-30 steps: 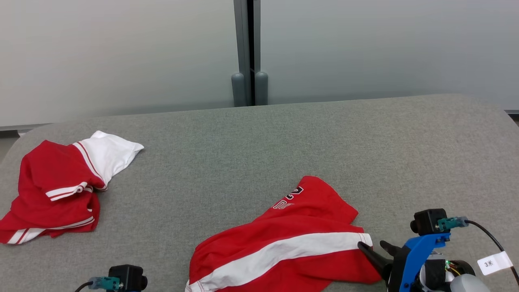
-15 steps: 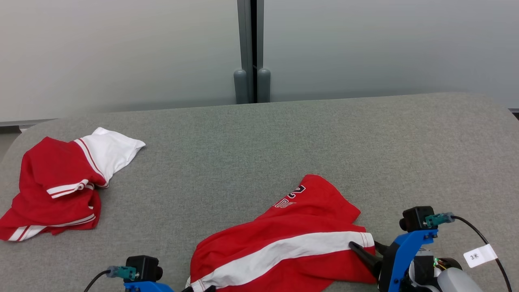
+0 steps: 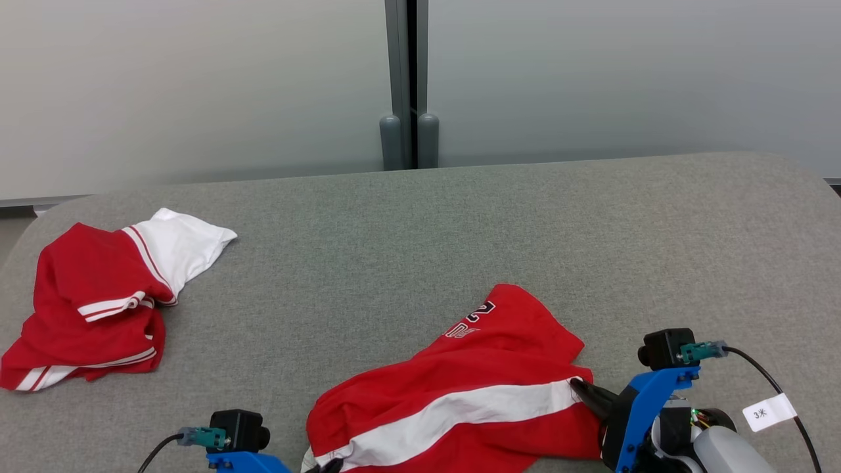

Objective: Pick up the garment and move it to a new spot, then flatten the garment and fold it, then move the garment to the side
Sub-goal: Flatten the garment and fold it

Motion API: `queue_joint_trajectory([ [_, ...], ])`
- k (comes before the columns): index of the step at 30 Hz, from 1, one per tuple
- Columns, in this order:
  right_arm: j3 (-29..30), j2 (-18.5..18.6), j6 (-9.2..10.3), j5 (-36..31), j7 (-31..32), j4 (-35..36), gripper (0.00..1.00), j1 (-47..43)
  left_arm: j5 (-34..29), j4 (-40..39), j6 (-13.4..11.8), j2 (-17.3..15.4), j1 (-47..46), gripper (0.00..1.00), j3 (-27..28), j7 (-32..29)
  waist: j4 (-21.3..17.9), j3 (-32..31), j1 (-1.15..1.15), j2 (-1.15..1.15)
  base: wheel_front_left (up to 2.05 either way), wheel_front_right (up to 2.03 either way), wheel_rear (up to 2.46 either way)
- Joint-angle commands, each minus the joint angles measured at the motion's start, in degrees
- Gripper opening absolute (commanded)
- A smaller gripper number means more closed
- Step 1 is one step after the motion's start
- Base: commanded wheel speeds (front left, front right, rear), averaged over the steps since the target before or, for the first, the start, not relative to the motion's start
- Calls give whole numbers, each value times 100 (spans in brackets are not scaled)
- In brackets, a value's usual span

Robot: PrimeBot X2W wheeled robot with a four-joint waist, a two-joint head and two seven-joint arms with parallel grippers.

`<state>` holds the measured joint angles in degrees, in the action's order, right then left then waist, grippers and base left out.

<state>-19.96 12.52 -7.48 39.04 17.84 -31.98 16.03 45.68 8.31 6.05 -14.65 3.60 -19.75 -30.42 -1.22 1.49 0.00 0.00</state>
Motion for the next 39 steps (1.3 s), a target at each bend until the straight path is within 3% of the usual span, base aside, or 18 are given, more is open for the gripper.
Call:
queue_joint_trajectory([
  [1, -35, 48, -3, 58, -64, -38, 0, 103, 40, 18, 21, -24, -91, 0, -20, -16, 7, 0, 0, 0, 0, 0, 0],
  [7, -68, 169, -2, 319, -418, 11, 0, 121, 80, -57, 51, -78, -67, 0, 48, 143, 25, -3, 0, 0, 0, 0, 0],
  [14, -141, 404, -2, 1164, -730, 926, 0, -67, 60, -521, 63, -206, -150, 0, 188, 337, 34, 20, 0, 0, 0, 0, 0],
  [21, -117, 589, -3, 1682, -1006, 1553, 0, 273, 132, -953, 82, -454, -854, 0, 528, 383, -20, 327, 0, 0, 0, 0, 0],
  [26, -245, 671, -3, 1930, -985, 1501, 0, 1099, 298, -597, 120, -574, -2039, 0, 693, 211, -50, 867, 0, 0, 0, 0, 0],
  [33, -516, 739, -3, 2185, -1184, 973, 0, 2986, 425, 712, 154, -628, -4331, 0, 483, -110, -80, 1806, 0, 0, 0, 0, 0],
  [39, -770, 688, -3, 2283, -1503, 368, 0, 4678, 529, 1581, 147, -667, -6206, 0, 443, 138, -155, 2457, 0, 0, 0, 0, 0],
])
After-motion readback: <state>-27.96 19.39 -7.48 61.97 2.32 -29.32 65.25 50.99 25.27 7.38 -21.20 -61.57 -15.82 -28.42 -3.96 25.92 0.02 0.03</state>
